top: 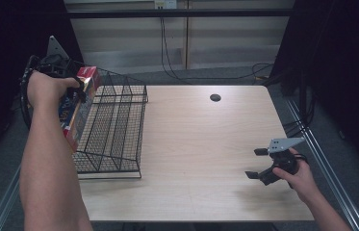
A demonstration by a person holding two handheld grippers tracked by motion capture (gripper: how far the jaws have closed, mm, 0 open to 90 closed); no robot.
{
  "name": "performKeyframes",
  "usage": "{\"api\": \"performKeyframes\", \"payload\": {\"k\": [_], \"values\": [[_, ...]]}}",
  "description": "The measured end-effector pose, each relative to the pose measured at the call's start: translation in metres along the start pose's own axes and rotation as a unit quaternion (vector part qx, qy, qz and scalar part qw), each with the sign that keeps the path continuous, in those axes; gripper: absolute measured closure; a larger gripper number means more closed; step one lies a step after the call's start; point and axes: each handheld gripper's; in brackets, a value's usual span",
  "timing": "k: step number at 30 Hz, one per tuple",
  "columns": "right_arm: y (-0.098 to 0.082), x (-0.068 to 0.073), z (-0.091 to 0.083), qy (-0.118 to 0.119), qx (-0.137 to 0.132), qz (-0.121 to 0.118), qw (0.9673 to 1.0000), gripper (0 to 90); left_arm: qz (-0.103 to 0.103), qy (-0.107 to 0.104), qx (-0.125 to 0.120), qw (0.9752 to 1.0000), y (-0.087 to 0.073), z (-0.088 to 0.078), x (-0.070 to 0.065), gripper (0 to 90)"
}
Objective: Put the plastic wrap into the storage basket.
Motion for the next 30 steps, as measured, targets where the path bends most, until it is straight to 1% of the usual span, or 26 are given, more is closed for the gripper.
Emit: {"api": "performKeyframes", "payload": {"k": [1,2,3,5,6,7,8,9,10,11,15,16,17,18,21,22,24,25,26,29,30], "values": [[0.000,0.000,0.000,0.000,0.000,0.000,1.0000,2.8,-0.003,0.001,0.001,1.0000,0.000,0.002,0.001,45.8],[0.000,0.000,0.000,-0.001,0.001,0.000,1.0000,2.8,-0.001,0.004,0.001,1.0000,0.000,0.003,0.002,45.8],[0.000,0.000,0.000,0.000,0.001,0.000,1.0000,2.8,-0.006,0.004,0.001,1.0000,0.000,0.004,0.002,45.8],[0.000,0.000,0.000,0.000,0.001,0.000,1.0000,2.8,-0.003,0.005,0.001,1.0000,0.000,0.005,0.002,45.8],[0.000,0.000,0.000,-0.001,0.002,0.000,1.0000,2.8,-0.005,0.000,0.003,1.0000,0.000,0.007,0.003,45.7],[0.000,0.000,0.000,-0.001,0.002,0.000,1.0000,2.8,-0.007,0.001,0.001,1.0000,-0.001,0.008,0.003,45.8],[0.000,0.000,0.000,-0.002,0.001,-0.001,1.0000,2.8,-0.005,0.001,0.005,1.0000,-0.001,0.009,0.004,45.8],[0.000,0.000,0.000,0.000,0.003,0.000,1.0000,2.8,-0.009,0.002,0.005,0.9999,-0.001,0.010,0.004,45.7],[0.000,0.001,0.001,-0.001,0.003,0.000,1.0000,2.8,-0.006,0.004,0.007,1.0000,0.000,0.011,0.005,45.7],[0.000,0.001,0.001,-0.002,0.003,0.000,1.0000,2.8,-0.012,0.002,0.005,0.9999,0.000,0.012,0.005,45.8],[0.000,0.000,0.000,-0.002,0.003,0.000,1.0000,2.8,-0.012,0.002,0.006,0.9999,0.000,0.015,0.006,45.7],[0.000,0.000,0.000,-0.002,0.003,0.001,1.0000,2.8,-0.008,0.005,0.008,0.9999,0.000,0.016,0.007,45.7],[0.000,0.000,0.000,-0.002,0.003,0.001,1.0000,2.8,-0.008,0.005,0.008,0.9999,0.000,0.016,0.007,45.7],[0.000,0.000,0.000,-0.003,0.003,0.000,1.0000,2.8,-0.012,0.001,0.007,0.9999,0.000,0.016,0.006,45.7],[0.000,0.000,0.000,-0.003,0.003,0.000,1.0000,2.8,-0.011,0.006,0.008,0.9999,0.001,0.018,0.007,45.7],[0.000,0.000,0.000,-0.004,0.002,-0.001,1.0000,2.8,-0.014,0.002,0.008,0.9999,0.001,0.018,0.007,45.7],[0.000,0.000,0.000,0.000,0.002,0.000,1.0000,2.8,-0.012,0.005,0.008,0.9999,0.001,0.020,0.007,45.6],[0.000,0.000,0.000,0.001,0.002,-0.001,1.0000,2.8,-0.010,0.002,0.012,0.9999,0.001,0.020,0.008,45.7],[0.000,0.000,0.000,-0.002,0.002,-0.001,1.0000,2.8,-0.010,0.005,0.011,0.9999,0.001,0.021,0.007,45.6],[0.000,0.000,0.001,-0.001,0.002,0.000,1.0000,2.8,-0.014,0.002,0.009,0.9999,0.001,0.022,0.007,45.6],[-0.001,0.000,0.001,0.000,0.003,-0.001,1.0000,2.8,-0.014,0.006,0.007,0.9999,0.002,0.023,0.008,45.5]]}}
Point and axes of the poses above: each handheld gripper's, and its own axes: z roughly forward along the jaws, y roughly out of its top, x roughly to its left, and after that the axes turned 14 degrees about x, right-handed
